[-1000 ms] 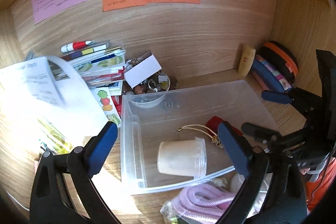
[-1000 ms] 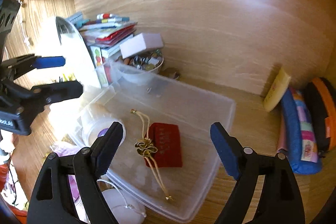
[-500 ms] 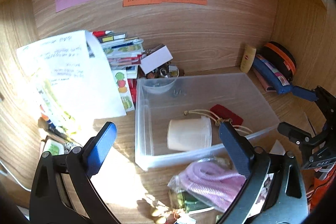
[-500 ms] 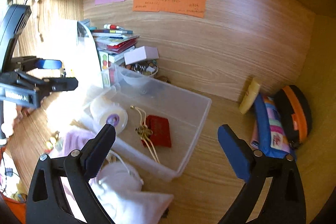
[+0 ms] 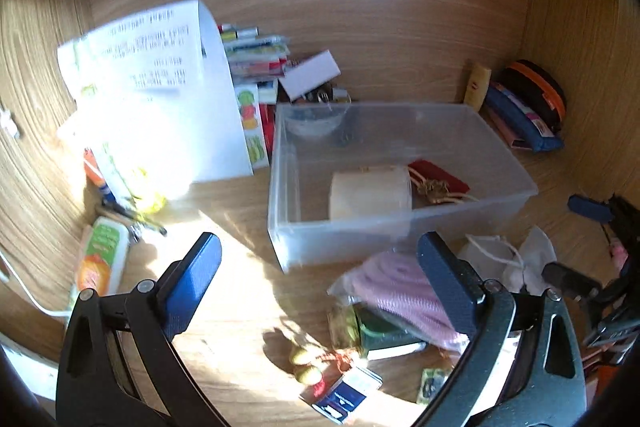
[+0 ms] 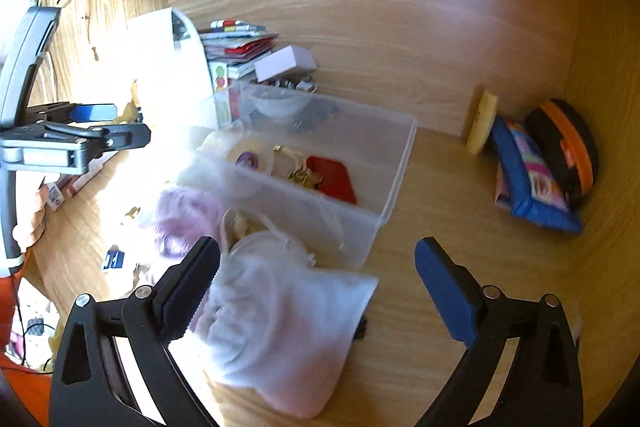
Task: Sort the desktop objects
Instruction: 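Grasp the pink cord bag with the left tool while the right tool grasps the white drawstring bag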
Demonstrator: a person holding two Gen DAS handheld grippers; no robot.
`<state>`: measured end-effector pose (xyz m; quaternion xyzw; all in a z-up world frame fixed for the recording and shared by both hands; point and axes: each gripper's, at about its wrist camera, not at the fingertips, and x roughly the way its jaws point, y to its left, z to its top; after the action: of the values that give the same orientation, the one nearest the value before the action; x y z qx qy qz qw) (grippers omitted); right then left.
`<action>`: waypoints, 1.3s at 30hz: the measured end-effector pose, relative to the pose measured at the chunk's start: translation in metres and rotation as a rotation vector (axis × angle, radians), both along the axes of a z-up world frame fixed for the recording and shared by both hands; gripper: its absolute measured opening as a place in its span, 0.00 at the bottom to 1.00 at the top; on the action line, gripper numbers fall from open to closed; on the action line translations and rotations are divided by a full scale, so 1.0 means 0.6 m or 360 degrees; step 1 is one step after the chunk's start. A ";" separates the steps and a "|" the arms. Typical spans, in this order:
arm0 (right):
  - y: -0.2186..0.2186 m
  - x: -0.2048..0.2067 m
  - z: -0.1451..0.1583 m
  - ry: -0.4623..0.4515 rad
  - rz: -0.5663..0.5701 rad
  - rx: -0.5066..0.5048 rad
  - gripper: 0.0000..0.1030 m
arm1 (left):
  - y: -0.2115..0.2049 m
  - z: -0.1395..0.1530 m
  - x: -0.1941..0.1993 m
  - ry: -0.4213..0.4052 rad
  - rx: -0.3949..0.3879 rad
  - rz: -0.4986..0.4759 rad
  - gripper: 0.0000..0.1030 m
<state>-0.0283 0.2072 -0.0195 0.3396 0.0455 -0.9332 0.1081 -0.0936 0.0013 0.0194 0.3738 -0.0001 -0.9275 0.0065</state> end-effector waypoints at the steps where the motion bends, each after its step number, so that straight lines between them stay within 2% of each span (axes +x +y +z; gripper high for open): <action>1: -0.004 0.003 -0.007 -0.0020 0.0004 -0.0001 0.95 | -0.001 -0.003 0.002 -0.0012 0.0017 -0.0004 0.97; 8: -0.012 0.011 -0.049 -0.0156 -0.0039 -0.0006 0.95 | 0.011 -0.024 0.023 -0.0076 0.0094 -0.0062 0.97; 16: -0.001 -0.003 -0.070 -0.0285 -0.0034 -0.0157 0.95 | 0.059 -0.048 0.028 -0.0173 0.0067 -0.0223 0.97; 19: 0.001 -0.004 -0.075 -0.0303 -0.0032 -0.0198 0.95 | 0.076 -0.053 0.027 -0.0176 0.0026 -0.0251 0.97; 24: 0.000 -0.002 -0.076 -0.0297 -0.0015 -0.0203 0.94 | 0.095 -0.064 0.019 -0.0240 0.0069 -0.0308 0.97; 27: 0.000 -0.003 -0.075 -0.0296 -0.0005 -0.0204 0.94 | 0.110 -0.070 0.017 -0.0213 -0.0031 -0.0328 1.00; 32: 0.006 -0.003 -0.074 -0.0298 0.0007 -0.0207 0.93 | 0.091 -0.070 0.022 -0.0215 -0.0060 -0.0317 1.00; 36: 0.012 -0.003 -0.071 -0.0285 0.0019 -0.0189 0.92 | 0.051 -0.077 0.027 -0.0302 0.0061 -0.0299 1.00; 39: 0.014 -0.004 -0.068 -0.0276 0.0046 -0.0191 0.86 | 0.031 -0.078 0.034 -0.0343 0.0086 -0.0264 1.00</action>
<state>-0.0306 0.2154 -0.0605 0.4112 -0.0151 -0.8998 0.1452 -0.0730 0.0197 -0.0273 0.4700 -0.0067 -0.8790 -0.0805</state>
